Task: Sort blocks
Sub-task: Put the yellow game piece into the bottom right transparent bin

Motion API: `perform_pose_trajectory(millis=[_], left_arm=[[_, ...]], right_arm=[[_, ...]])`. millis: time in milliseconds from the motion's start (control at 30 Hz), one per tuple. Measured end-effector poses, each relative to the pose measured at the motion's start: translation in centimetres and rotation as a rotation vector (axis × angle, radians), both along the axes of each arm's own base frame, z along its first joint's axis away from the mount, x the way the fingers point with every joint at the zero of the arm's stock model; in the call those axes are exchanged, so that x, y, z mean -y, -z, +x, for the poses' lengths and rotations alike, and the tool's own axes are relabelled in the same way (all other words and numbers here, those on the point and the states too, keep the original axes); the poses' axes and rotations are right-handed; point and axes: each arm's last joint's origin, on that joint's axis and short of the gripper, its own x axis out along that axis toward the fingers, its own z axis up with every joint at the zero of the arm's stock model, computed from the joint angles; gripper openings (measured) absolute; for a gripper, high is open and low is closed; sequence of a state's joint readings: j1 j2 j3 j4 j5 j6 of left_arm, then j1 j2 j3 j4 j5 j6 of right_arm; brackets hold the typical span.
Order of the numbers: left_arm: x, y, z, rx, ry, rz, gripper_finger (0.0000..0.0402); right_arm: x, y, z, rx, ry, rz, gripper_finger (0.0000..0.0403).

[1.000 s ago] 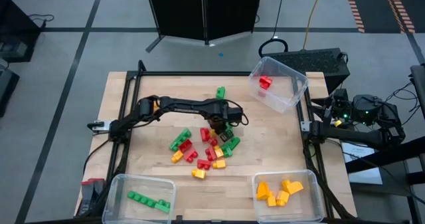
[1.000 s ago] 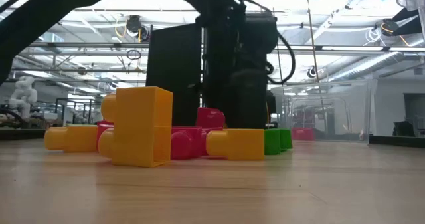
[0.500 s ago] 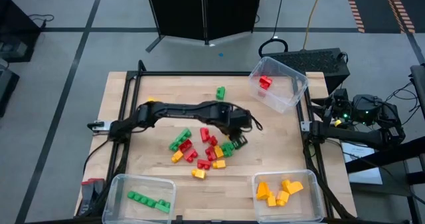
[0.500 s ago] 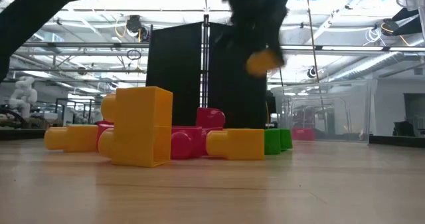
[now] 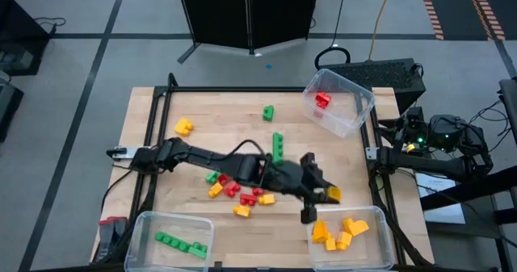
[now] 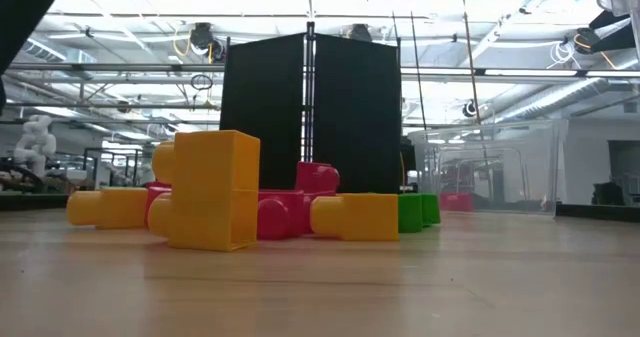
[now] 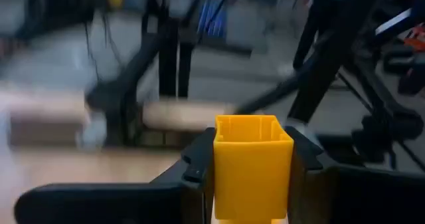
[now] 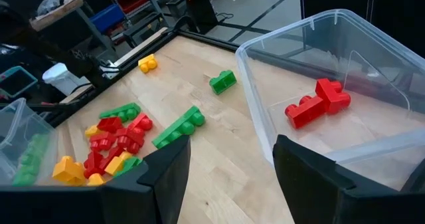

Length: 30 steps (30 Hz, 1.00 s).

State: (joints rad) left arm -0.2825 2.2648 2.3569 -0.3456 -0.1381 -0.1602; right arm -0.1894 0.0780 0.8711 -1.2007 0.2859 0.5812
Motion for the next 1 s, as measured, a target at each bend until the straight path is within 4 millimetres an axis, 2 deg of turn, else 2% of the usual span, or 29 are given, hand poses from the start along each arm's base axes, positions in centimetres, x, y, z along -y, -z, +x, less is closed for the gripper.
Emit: perform_pose_trajectory(millis=[167,267,333,500,633,800,1000], left_arm=[[3.0,0.2,0.1,0.124,0.064,0.147,0.0081],[3.9,1.0,0.6,0.165,0.073,0.184,0.0081],[4.1,2.0,1.2,0.174,0.062,0.182,0.0082],[4.4,6.0,3.0,0.131,0.036,0.201,0.0082],[4.3,7.9,3.9,0.113,0.023,0.210,0.0087],[4.9,10.4,4.2,0.035,0.106,0.243,0.0130],[5.9,9.5,3.7,0.063,0.148,0.226,0.0209]], right_arm=[[0.0,0.0,0.0,0.004,0.003,0.008,0.0208],[0.0,0.0,0.0,0.008,0.007,0.015,0.0208],[0.0,0.0,0.0,0.009,0.008,0.017,0.0208],[0.0,0.0,0.0,0.012,0.011,0.023,0.0208],[0.0,0.0,0.0,0.012,0.011,0.023,0.0208],[0.0,0.0,0.0,0.012,0.008,0.025,0.0208],[0.0,0.0,0.0,0.012,0.007,0.025,0.0208]])
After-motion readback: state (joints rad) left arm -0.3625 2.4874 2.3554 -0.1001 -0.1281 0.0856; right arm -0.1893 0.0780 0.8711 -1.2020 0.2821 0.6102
